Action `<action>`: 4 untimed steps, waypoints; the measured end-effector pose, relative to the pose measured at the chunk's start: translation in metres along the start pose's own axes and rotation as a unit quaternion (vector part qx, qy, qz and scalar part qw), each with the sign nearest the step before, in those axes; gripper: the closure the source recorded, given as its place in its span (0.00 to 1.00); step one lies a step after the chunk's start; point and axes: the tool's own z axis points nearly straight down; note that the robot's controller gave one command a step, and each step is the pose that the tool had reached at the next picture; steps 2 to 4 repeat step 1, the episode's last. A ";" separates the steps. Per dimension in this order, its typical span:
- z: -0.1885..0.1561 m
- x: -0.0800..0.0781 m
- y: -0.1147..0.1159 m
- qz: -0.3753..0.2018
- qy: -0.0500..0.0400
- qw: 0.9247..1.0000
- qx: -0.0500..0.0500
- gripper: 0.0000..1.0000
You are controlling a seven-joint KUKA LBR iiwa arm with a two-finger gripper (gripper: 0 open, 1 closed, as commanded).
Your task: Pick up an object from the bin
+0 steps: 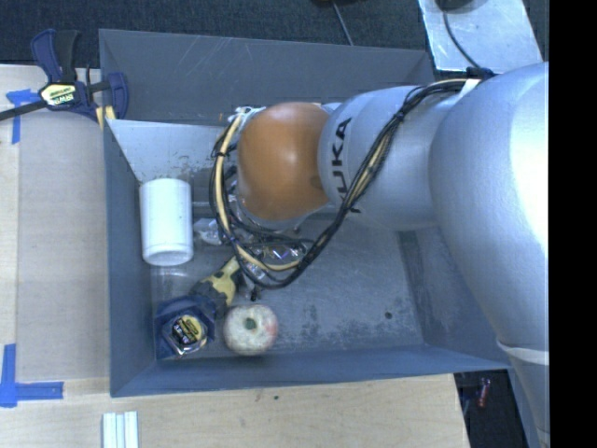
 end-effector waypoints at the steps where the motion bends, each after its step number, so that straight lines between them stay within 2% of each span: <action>1: 0.000 0.013 -0.007 -0.166 0.002 0.986 -0.001 1.00; 4: 0.000 0.013 -0.007 -0.166 0.002 0.986 -0.001 1.00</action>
Offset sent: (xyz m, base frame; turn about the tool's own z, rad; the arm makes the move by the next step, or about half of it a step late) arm 0.0000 0.0000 0.0000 0.0000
